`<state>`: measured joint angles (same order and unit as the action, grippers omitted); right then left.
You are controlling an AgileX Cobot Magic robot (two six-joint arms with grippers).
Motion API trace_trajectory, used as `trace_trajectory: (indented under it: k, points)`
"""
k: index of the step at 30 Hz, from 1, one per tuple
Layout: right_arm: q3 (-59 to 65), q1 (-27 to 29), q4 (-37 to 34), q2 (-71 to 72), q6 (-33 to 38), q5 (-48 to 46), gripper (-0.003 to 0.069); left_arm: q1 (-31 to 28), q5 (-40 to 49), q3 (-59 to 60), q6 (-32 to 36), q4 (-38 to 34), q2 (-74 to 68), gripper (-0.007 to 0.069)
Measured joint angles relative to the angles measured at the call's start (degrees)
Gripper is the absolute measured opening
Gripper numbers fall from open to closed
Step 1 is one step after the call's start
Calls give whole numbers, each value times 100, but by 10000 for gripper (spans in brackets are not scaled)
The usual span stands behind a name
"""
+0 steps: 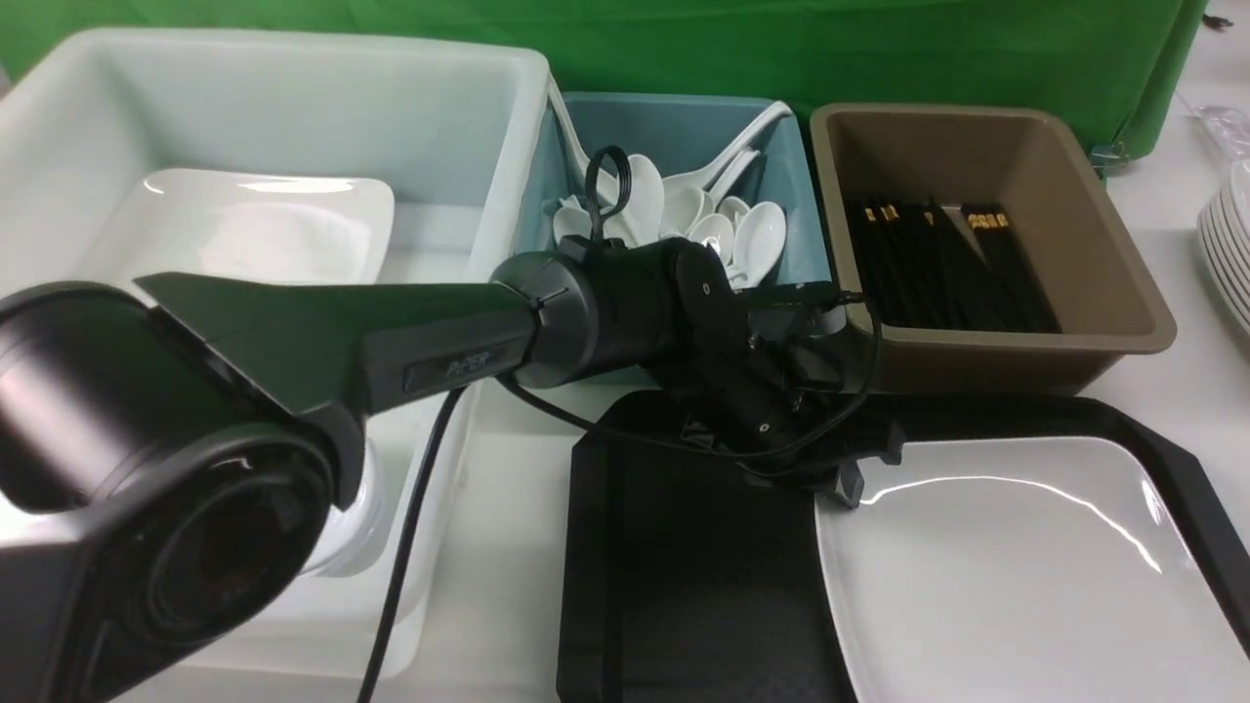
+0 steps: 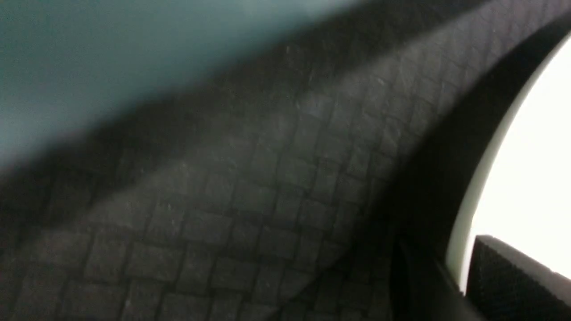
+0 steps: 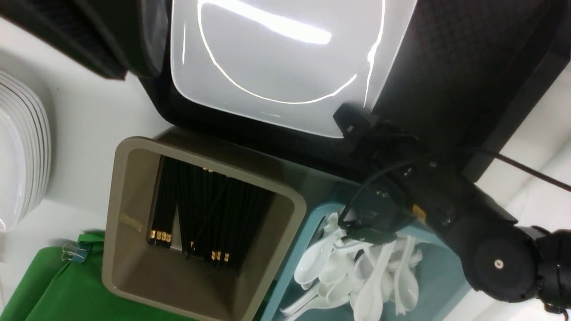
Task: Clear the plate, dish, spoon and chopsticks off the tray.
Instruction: Use the left arm to grab a plate from the dinner plate, then use the left arm to put the plate into the large storage box on the left
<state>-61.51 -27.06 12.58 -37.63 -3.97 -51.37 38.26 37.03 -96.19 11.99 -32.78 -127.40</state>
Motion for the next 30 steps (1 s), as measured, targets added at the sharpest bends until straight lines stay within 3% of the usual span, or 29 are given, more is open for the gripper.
trace_trajectory:
  k: [9,16,26,30]
  points:
    - [0,0,0,0,-6,11,69,10,507,0,99,708,1270,15]
    - [0,0,0,0,-24,40,69,10,803,0,95,1423,2048,10]
    - [0,0,0,0,-24,40,69,-11,1139,-56,-469,2554,2641,13]
    - [0,0,0,0,-24,40,69,-146,1426,-224,-557,2595,2715,17]
